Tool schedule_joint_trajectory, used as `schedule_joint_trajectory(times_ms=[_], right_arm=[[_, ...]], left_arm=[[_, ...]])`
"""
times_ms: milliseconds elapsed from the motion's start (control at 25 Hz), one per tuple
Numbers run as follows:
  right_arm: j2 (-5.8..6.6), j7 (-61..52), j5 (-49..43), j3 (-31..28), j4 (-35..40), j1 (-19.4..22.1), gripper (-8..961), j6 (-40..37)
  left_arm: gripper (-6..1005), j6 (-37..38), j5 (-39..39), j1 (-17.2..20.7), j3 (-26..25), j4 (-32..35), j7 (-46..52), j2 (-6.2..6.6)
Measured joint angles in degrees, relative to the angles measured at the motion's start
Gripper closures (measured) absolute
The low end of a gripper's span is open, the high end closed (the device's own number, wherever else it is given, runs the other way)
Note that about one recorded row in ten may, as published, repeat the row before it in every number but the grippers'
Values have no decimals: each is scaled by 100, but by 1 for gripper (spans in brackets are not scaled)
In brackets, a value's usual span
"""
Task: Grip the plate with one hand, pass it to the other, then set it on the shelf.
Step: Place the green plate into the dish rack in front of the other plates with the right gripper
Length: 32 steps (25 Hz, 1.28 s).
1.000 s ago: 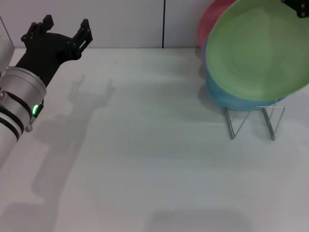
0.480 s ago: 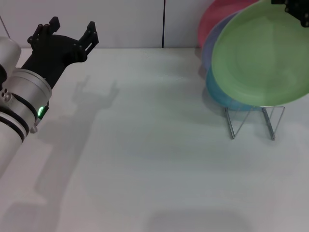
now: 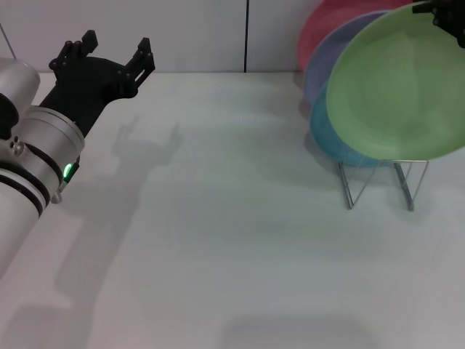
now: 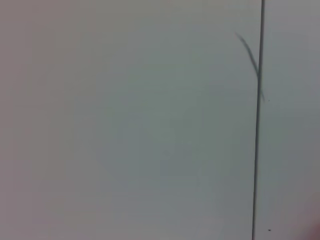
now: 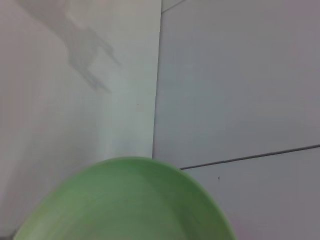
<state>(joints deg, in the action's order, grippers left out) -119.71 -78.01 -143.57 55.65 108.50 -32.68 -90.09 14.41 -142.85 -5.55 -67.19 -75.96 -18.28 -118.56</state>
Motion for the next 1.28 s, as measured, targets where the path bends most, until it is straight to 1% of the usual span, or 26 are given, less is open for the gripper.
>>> schedule_joint_trajectory(times_ms=[280, 600, 960, 1080, 1200, 1280], right_arm=[[-7, 80, -11, 17, -156, 42, 929, 43], [-17, 84, -13, 30, -211, 160, 930, 66], [-18, 69, 5, 109, -285, 253, 929, 70], [-17, -150, -45, 157, -293, 254, 929, 72], [-18, -572, -424, 294, -258, 167, 913, 4], [-17, -628, -486, 339, -240, 162, 903, -13]], left_arm=[[186, 0, 3, -47, 17, 75, 18, 0], [186, -3, 13, -241, 20, 213, 27, 0], [186, -9, 21, -340, 22, 256, 27, 0], [186, -11, 22, -384, 22, 306, 27, 0], [186, -52, 36, -477, 18, 367, 27, 7], [186, -72, 37, -503, 15, 377, 27, 8]])
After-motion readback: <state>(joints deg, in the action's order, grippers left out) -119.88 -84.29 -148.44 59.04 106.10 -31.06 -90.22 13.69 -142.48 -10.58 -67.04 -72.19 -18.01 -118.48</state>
